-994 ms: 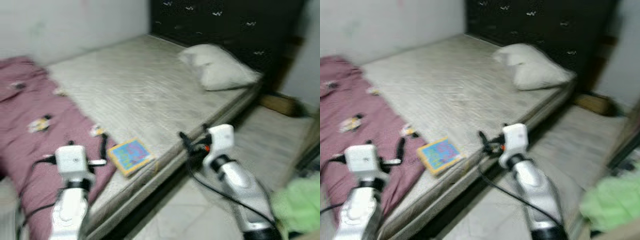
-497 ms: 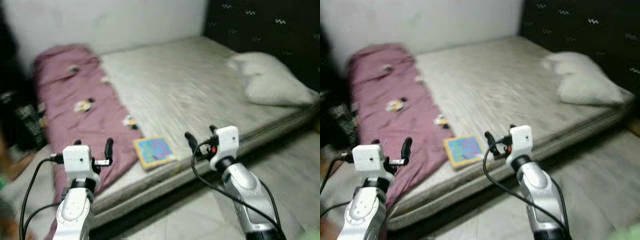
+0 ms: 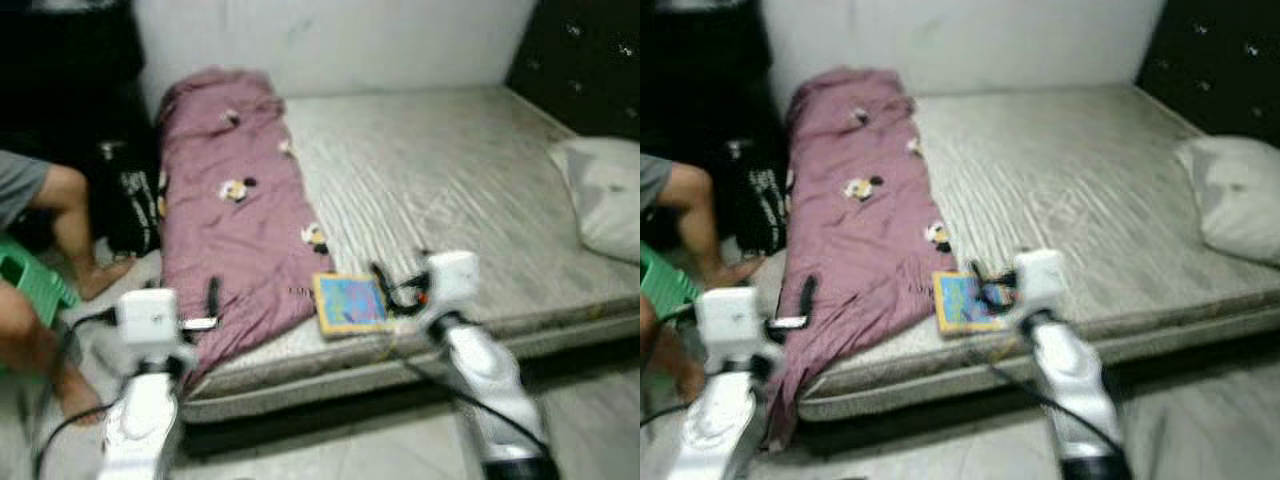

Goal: Clean up the room

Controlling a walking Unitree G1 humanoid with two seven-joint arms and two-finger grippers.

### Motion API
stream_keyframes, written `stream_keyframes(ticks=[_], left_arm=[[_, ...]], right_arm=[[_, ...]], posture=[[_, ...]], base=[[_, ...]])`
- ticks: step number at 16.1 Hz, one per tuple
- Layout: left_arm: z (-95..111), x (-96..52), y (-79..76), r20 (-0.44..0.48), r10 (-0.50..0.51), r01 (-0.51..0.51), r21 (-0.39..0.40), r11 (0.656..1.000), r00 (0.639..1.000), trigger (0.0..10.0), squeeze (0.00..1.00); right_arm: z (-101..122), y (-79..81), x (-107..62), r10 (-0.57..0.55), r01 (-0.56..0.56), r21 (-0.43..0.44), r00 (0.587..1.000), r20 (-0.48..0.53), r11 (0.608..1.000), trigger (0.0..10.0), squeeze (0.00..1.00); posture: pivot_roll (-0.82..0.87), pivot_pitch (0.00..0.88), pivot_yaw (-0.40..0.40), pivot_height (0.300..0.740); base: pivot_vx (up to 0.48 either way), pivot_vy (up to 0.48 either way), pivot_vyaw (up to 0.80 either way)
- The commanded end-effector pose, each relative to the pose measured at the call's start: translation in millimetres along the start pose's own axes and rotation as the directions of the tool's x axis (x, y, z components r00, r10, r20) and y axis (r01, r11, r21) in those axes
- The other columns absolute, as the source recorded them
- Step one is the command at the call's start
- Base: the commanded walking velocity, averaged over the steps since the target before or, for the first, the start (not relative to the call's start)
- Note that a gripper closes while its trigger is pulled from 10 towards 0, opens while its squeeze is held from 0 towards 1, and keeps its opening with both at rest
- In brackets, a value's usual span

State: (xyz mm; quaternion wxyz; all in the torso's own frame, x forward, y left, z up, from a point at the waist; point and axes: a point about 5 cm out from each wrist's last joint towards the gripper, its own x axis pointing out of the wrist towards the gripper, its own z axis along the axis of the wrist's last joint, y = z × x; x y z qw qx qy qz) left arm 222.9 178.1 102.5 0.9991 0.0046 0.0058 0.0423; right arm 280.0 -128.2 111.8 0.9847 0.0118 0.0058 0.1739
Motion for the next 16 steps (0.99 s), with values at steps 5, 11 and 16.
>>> stream_keyframes(ticks=[5,11,16], left_arm=[[5.5,1.5,-7.9,0.03,-0.036,0.037,-0.019,0.999,0.999,10.0,0.0],[4.3,1.4,-8.2,0.022,-0.035,0.035,-0.019,0.999,0.999,10.0,0.0],[2.2,3.2,-5.6,0.007,0.023,-0.023,-0.008,1.0,1.0,10.0,0.0]], right_arm=[[-0.4,-14.1,-4.4,-0.06,0.06,-0.012,0.998,-0.005,0.998,10.0,0.0],[-0.1,-12.1,-4.6,-0.049,0.048,-0.017,0.999,-0.004,0.999,10.0,0.0],[0.1,-10.7,-5.1,-0.034,0.034,-0.039,0.999,0.001,0.999,10.0,0.0]], posture=[[-0.06,0.0,-0.036,0.74],[-0.06,0.0,-0.038,0.74],[-0.06,0.0,-0.038,0.74]], base=[[0.215,0.0,0.0],[0.293,0.0,0.0],[0.0,0.0,0.32]])
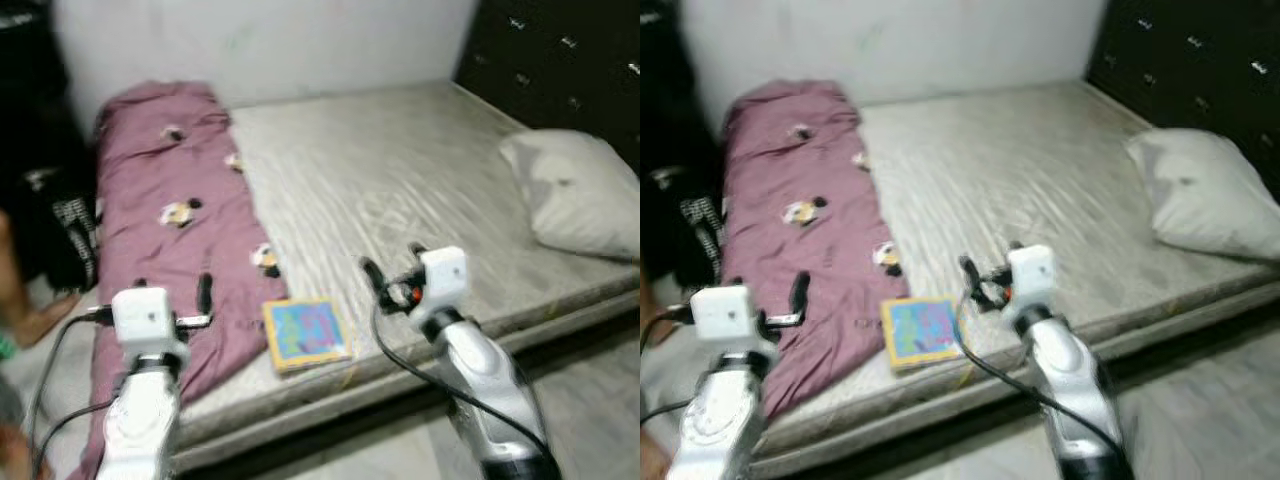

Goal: Clean up the room

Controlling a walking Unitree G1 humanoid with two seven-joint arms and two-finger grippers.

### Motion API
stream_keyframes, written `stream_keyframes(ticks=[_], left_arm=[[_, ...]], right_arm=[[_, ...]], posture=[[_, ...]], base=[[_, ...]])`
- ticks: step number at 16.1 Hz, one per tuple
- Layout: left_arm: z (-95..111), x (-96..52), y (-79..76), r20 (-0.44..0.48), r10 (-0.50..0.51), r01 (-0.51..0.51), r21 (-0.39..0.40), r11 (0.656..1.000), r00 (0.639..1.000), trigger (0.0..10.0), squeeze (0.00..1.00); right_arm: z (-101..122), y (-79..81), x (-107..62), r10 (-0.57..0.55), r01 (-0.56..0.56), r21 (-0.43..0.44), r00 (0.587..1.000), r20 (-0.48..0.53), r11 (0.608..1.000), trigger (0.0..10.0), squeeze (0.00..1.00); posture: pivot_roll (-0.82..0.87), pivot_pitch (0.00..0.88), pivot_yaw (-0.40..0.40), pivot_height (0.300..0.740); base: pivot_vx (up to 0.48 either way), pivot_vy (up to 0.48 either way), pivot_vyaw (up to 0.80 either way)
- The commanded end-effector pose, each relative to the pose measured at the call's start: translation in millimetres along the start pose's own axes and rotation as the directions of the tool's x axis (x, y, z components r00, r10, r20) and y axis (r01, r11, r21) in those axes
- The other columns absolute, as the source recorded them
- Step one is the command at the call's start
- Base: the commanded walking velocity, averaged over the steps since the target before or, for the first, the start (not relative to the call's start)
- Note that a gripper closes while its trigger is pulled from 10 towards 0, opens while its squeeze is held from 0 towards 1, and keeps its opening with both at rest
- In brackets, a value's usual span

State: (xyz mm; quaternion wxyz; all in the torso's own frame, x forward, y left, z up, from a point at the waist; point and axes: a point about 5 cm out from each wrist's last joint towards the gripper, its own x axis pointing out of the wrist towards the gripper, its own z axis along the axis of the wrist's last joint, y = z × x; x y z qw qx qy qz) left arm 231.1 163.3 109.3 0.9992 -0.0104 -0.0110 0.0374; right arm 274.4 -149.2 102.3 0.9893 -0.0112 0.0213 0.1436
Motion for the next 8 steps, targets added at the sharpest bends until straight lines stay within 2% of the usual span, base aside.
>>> stream_keyframes(ticks=[1,8], left_arm=[[-4.4,-4.2,9.8,-0.024,0.029,-0.029,0.027,0.999,0.999,10.0,0.0],[-5.8,-2.2,9.7,-0.022,0.041,-0.039,0.066,0.997,0.999,10.0,0.0]], right_arm=[[9.6,7.4,6.1,0.026,-0.026,0.002,0.999,0.038,1.0,10.0,0.0],[6.9,3.5,7.1,-0.005,0.005,0.004,0.999,0.035,1.0,10.0,0.0]], posture=[[-0.05,0.0,-0.039,0.74],[-0.05,0.0,-0.04,0.74]], base=[[0.0,0.0,0.8],[0.0,0.0,0.8]])
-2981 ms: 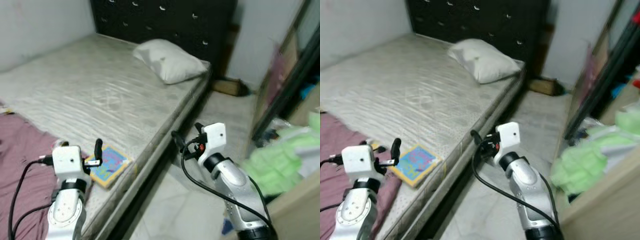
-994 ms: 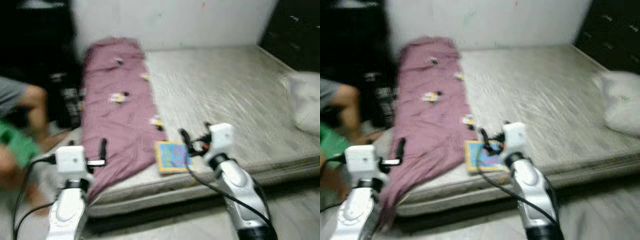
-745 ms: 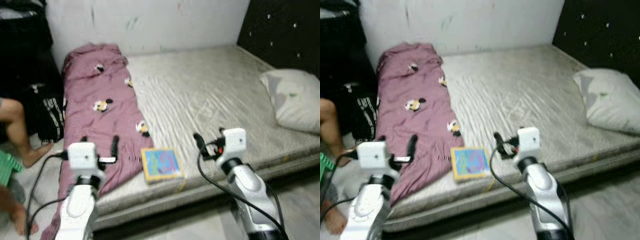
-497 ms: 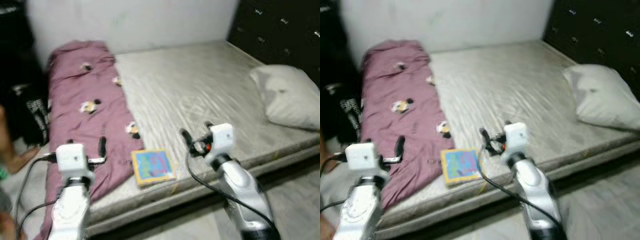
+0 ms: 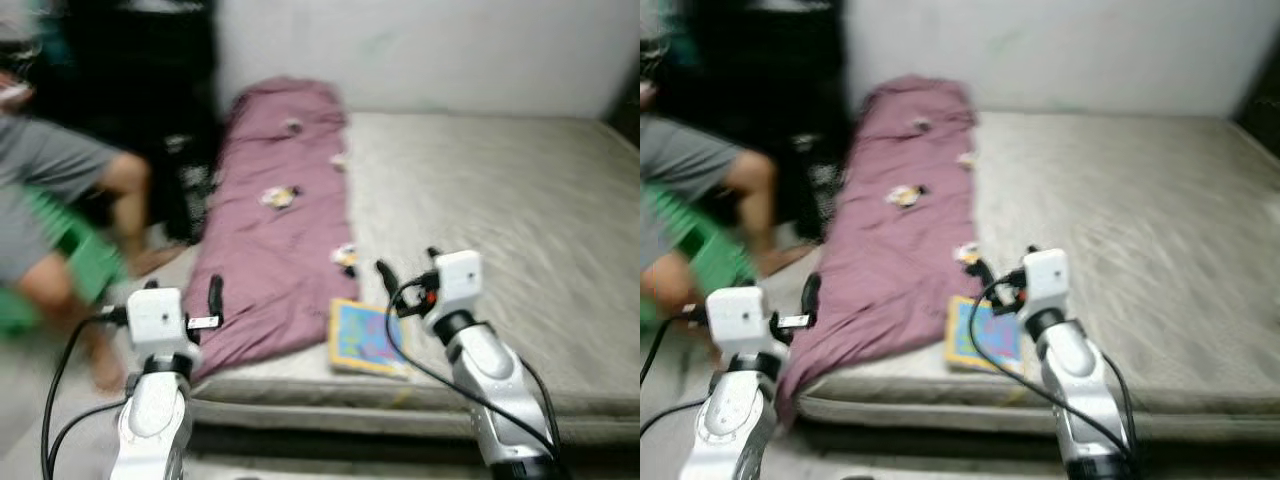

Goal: Clean up the room

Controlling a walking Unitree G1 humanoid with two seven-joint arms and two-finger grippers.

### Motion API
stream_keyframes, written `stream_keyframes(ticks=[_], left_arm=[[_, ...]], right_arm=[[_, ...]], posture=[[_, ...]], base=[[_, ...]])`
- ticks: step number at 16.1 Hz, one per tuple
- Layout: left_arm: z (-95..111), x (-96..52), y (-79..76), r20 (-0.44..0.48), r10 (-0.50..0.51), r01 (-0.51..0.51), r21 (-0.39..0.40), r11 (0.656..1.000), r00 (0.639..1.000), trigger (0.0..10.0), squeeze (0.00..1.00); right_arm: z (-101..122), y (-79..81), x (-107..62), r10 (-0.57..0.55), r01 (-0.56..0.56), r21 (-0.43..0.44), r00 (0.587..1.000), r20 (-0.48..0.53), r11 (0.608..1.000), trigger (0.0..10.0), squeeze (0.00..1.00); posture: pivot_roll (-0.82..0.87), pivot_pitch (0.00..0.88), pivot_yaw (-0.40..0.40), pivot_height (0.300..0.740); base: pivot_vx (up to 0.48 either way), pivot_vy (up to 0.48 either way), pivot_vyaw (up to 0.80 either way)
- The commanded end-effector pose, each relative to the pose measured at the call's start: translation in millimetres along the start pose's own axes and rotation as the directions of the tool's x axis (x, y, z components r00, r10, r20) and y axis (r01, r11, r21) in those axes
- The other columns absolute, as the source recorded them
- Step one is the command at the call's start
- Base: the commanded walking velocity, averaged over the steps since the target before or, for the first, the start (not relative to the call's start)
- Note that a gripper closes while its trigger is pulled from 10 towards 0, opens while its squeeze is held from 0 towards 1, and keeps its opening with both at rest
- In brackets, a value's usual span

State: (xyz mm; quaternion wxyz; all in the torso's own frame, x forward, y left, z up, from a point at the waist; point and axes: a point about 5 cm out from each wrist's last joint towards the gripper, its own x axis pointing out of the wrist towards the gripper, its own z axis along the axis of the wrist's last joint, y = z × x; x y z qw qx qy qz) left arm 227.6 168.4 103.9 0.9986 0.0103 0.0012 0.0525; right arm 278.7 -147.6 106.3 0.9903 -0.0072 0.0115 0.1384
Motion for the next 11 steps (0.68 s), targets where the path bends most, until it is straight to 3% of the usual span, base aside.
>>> stream_keyframes(ticks=[1,3,7,11], left_arm=[[-0.4,1.5,3.9,0.002,0.008,-0.008,0.026,1.0,1.0,10.0,0.0],[-1.4,5.5,3.2,0.005,0.003,-0.003,0.041,0.999,1.0,10.0,0.0],[0.2,10.8,3.7,0.01,-0.015,0.014,0.036,0.999,1.0,10.0,0.0],[-2.7,6.2,-0.5,-0.007,-0.046,0.046,0.007,0.999,0.999,10.0,0.0]], right_arm=[[2.3,2.9,2.7,0.002,-0.002,-0.002,1.0,0.014,1.0,10.0,0.0],[2.2,2.6,4.0,-0.013,0.013,-0.006,1.0,0.019,1.0,10.0,0.0],[6.3,-1.2,5.8,-0.102,0.101,0.02,0.994,0.046,0.995,10.0,0.0],[1.2,-8.1,-2.1,-0.198,0.198,0.021,0.979,0.036,0.98,10.0,0.0]], posture=[[-0.05,0.0,-0.04,0.74],[-0.04,0.0,-0.04,0.74],[-0.04,0.0,-0.019,0.74],[-0.06,0.0,-0.003,0.74]], base=[[0.0,0.0,0.8],[0.0,0.0,0.79],[0.0,0.0,0.0],[0.0,0.0,0.0]])
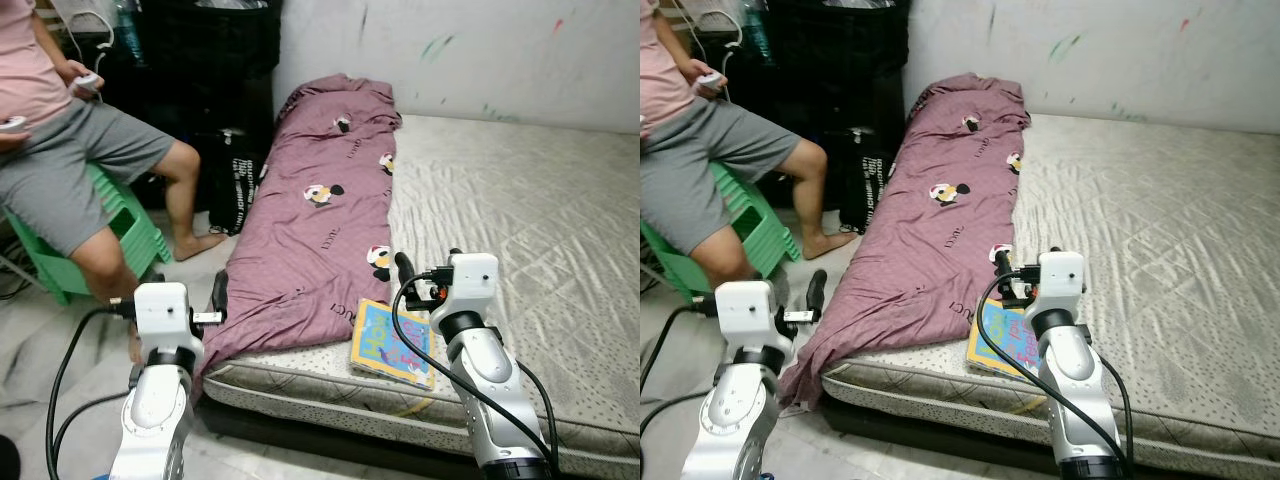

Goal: Clean up the room

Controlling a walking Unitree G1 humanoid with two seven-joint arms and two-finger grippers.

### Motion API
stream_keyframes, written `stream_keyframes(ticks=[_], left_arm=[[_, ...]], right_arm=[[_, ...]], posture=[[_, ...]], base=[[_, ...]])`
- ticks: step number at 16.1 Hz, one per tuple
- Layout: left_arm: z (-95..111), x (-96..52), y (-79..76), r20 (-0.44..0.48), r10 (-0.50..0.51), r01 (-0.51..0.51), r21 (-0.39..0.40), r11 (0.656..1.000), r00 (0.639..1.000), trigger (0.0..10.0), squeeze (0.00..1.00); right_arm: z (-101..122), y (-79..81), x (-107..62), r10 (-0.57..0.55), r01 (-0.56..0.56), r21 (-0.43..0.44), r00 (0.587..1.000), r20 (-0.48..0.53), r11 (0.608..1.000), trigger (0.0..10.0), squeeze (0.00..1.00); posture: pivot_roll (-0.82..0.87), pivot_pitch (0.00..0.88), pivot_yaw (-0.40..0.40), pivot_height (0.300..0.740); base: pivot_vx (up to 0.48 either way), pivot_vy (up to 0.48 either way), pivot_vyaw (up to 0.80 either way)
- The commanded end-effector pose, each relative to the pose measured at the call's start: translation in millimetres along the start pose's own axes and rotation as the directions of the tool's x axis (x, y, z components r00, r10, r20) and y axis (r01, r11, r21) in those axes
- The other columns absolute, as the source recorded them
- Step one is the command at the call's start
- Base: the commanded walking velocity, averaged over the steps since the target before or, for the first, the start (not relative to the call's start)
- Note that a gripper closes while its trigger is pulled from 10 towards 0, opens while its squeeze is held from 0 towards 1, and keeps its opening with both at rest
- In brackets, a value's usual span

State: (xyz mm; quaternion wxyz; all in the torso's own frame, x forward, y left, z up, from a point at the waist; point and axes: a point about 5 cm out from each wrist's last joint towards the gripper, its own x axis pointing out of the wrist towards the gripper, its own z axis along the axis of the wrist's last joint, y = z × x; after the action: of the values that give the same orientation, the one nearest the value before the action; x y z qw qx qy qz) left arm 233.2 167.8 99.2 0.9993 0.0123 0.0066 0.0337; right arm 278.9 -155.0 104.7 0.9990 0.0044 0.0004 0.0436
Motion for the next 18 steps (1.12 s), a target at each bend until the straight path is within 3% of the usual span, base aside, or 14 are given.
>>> stream_keyframes(ticks=[1,18], left_arm=[[2.2,0.9,0.5,0.005,-0.014,0.014,-0.003,1.0,1.0,10.0,0.0],[5.5,3.5,-6.6,0.022,-0.036,0.036,-0.033,0.999,0.999,10.0,0.0]], right_arm=[[2.4,-1.6,-0.6,-0.012,0.012,-0.007,1.0,0.012,1.0,10.0,0.0],[1.2,2.2,3.9,0.059,-0.059,-0.026,0.998,-0.012,0.998,10.0,0.0]], posture=[[-0.06,0.0,-0.003,0.74],[-0.07,0.0,-0.026,0.74]], base=[[0.0,0.0,0.0],[0.0,-0.424,0.0]])
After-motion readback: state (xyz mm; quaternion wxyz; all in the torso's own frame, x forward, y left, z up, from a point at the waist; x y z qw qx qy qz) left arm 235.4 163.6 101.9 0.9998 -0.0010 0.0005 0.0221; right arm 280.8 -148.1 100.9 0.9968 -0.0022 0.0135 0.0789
